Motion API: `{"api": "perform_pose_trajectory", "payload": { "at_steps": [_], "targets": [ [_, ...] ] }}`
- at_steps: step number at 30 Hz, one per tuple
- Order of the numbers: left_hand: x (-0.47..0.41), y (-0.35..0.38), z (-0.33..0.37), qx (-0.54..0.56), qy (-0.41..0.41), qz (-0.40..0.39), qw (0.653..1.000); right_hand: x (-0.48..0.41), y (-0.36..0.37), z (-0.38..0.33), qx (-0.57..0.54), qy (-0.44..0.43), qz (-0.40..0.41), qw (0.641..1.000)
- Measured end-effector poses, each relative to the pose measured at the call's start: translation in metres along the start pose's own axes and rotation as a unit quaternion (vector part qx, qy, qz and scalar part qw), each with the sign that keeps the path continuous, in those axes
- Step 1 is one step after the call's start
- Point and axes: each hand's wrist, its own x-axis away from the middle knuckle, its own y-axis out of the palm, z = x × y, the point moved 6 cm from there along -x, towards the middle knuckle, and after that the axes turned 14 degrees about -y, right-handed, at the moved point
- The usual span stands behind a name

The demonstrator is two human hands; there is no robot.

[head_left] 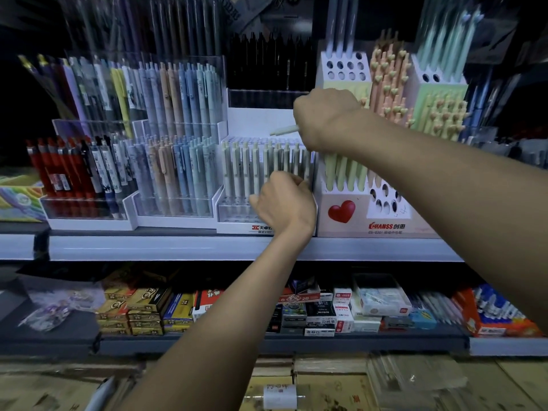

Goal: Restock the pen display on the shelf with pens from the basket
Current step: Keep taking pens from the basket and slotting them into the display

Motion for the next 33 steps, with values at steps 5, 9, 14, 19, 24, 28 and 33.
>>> {"api": "perform_pose_trajectory", "payload": {
  "at_steps": [5,9,14,19,24,28,33],
  "targets": [
    [-0.002,0.000,0.000,-0.009,0.009,-0.013,1.000,0.003,0.002,0.003,-0.018,0.003,0.011,1.000],
    [-0.005,0.001,-0.001,-0.009,0.013,-0.012,1.000,0.005,0.002,0.002,-0.010,-0.001,0.008,1.000],
    [-0.004,-0.006,-0.005,-0.030,0.046,-0.015,0.998,0.007,-0.006,0.000,-0.010,0.000,0.005,1.000],
    [-0.008,-0.027,-0.017,0.018,0.043,-0.041,0.998,0.012,-0.015,0.007,-0.068,0.048,0.040,0.996],
    [-0.019,-0.059,-0.033,0.211,0.010,-0.146,0.966,0.029,-0.015,0.007,-0.400,0.140,0.044,0.904],
    [-0.020,-0.082,-0.039,0.242,0.027,-0.207,0.947,0.052,-0.008,-0.011,-0.550,0.165,0.072,0.816],
    [-0.014,-0.106,-0.041,0.255,0.048,-0.257,0.931,0.067,0.001,-0.036,-0.598,0.190,0.147,0.764]
  ]
}}
